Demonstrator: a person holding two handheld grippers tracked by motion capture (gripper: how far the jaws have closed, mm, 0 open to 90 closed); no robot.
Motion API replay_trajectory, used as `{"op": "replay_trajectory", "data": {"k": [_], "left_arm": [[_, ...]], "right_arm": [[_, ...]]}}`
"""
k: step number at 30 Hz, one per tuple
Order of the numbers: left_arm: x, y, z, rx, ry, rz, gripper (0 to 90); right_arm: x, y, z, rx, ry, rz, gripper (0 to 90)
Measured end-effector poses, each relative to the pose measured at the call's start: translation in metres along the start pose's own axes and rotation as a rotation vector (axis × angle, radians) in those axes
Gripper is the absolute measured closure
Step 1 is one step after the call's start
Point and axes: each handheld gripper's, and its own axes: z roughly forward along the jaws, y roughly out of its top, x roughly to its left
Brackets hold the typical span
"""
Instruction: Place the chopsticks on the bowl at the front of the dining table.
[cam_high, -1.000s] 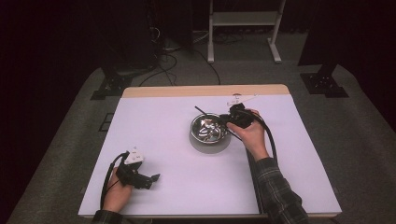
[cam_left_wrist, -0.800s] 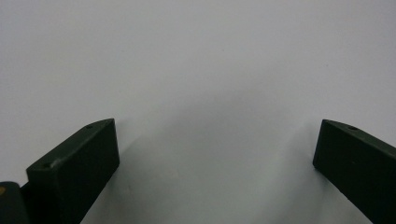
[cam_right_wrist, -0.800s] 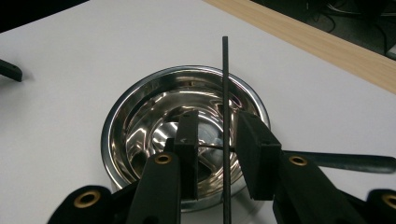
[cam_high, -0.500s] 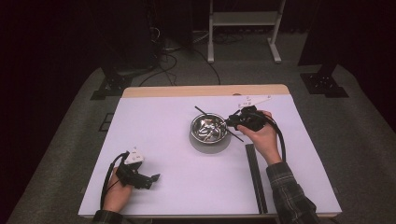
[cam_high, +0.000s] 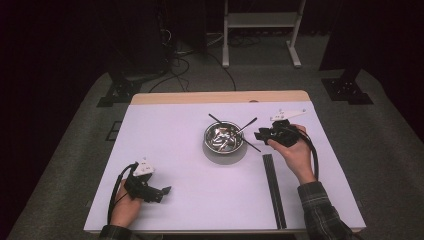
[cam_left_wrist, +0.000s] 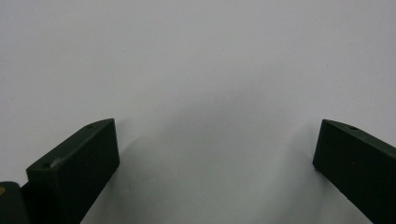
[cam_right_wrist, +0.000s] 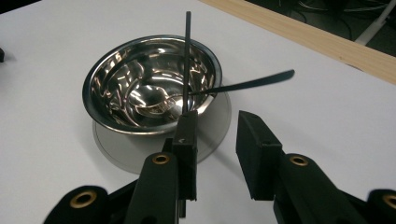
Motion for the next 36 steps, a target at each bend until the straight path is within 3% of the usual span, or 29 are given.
{"op": "replay_trajectory", "data": {"k": [18,28,36], "left_arm": [[0.0,0.0,0.0,-0.002,0.0,-0.002,0.0],[0.0,0.0,0.0,-0.003,0.0,-0.002,0.0],[0.0,0.0,0.0,-0.002,0.0,-0.002,0.0]], "right_arm": [[-0.01,-0.035,-0.018,0.001,-0.037,0.046,67.9],[-0.018,-0.058,-0.023,0.046,-0.057,0.084,67.1],[-0.023,-0.075,-0.017,0.083,-0.073,0.108,66.9]]}}
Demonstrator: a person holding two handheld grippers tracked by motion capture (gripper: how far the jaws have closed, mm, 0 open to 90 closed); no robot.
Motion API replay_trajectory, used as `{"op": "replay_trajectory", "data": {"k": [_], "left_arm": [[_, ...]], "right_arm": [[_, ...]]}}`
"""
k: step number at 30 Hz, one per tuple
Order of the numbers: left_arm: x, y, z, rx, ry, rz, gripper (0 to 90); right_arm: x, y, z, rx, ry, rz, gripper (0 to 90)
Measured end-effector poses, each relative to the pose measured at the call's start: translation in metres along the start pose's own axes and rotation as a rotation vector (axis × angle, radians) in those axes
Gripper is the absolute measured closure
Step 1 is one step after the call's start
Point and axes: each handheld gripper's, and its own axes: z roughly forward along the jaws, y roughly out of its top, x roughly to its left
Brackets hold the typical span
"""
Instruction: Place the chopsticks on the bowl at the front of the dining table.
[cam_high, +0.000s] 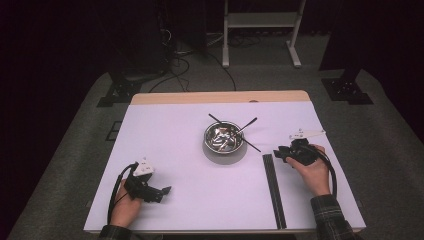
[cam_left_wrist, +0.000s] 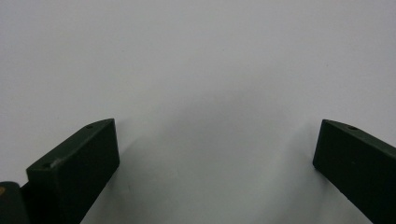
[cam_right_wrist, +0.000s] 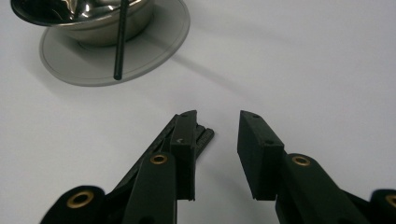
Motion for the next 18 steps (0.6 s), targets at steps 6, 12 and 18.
{"op": "replay_trajectory", "data": {"k": [6,12,18], "left_arm": [[0.0,0.0,0.0,-0.001,-0.001,-0.002,0.0],[0.0,0.0,0.0,-0.001,-0.001,-0.002,0.0],[0.0,0.0,0.0,-0.001,-0.001,-0.002,0.0]], "right_arm": [[-0.001,-0.004,0.01,0.016,0.001,0.009,66.3],[-0.001,-0.005,0.016,0.032,0.004,0.007,65.8],[0.001,-0.006,0.02,0.044,0.011,0.008,65.4]]}}
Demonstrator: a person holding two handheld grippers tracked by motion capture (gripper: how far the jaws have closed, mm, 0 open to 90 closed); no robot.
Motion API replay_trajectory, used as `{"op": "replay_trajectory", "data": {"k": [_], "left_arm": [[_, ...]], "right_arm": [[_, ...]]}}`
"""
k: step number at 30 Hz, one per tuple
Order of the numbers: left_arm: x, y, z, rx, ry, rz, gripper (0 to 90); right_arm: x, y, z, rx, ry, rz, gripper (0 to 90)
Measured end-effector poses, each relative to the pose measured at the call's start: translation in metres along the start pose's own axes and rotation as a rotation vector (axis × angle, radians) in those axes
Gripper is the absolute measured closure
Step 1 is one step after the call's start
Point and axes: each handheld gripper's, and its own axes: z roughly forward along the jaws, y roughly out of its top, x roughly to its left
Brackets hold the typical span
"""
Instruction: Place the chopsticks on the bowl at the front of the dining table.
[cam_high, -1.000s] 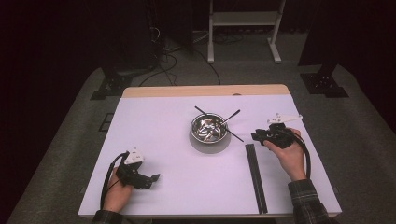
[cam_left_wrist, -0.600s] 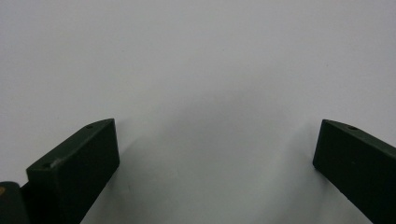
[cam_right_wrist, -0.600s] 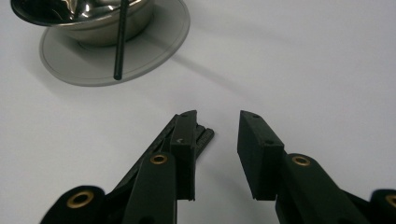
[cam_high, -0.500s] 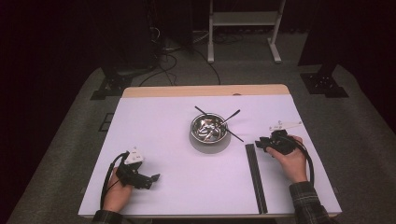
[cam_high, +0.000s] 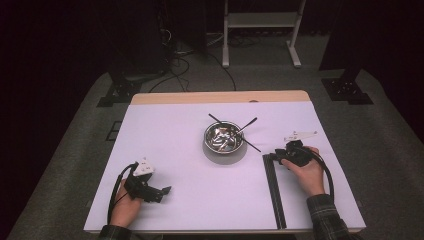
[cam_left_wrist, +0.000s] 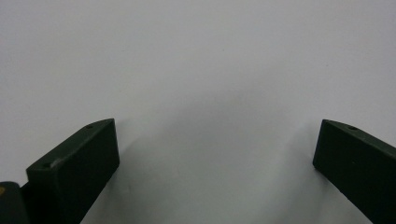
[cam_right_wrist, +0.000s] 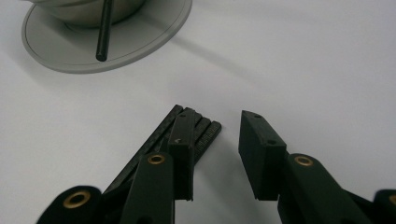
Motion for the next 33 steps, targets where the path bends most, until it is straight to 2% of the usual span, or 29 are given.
{"op": "replay_trajectory", "data": {"k": [20,33], "left_arm": [[0.0,0.0,-0.0001,0.001,0.0,0.001,0.0],[0.0,0.0,-0.0002,0.001,0.001,0.003,0.0]], "right_arm": [[0.0017,-0.0017,0.0037,0.027,-0.024,-0.014,65.2],[0.0078,-0.0096,-0.0035,0.029,-0.019,-0.012,65.0]]}}
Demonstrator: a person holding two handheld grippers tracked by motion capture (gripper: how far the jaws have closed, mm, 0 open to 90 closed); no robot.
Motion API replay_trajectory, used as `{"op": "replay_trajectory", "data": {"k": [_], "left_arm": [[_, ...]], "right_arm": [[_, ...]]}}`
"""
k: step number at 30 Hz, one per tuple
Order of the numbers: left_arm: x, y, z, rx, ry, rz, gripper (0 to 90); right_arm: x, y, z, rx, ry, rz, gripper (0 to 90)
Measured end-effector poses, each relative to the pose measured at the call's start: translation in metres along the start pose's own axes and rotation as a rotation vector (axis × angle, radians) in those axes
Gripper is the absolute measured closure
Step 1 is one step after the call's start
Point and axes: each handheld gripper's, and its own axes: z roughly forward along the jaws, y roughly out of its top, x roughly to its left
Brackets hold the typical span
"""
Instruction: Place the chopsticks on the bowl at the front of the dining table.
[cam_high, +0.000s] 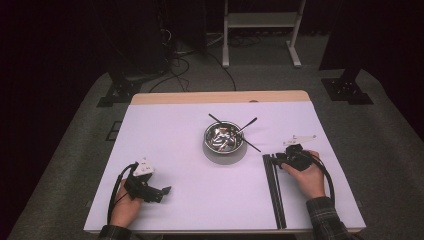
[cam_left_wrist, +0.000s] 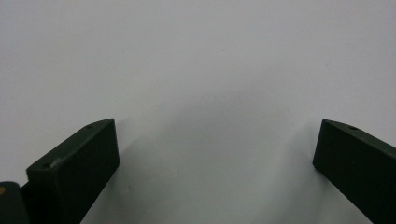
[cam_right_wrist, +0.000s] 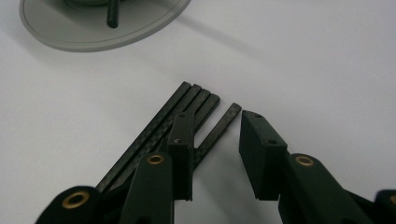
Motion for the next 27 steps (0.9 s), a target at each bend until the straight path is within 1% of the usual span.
{"op": "replay_trajectory", "data": {"k": [4,27], "left_arm": [[0.0,0.0,0.0,-0.001,0.0,-0.001,0.0],[0.0,0.0,0.0,0.0,0.0,0.0,0.0]], "right_arm": [[0.004,-0.003,-0.003,0.001,0.0,-0.012,64.9],[0.019,-0.024,-0.021,0.003,0.02,-0.024,64.4]]}}
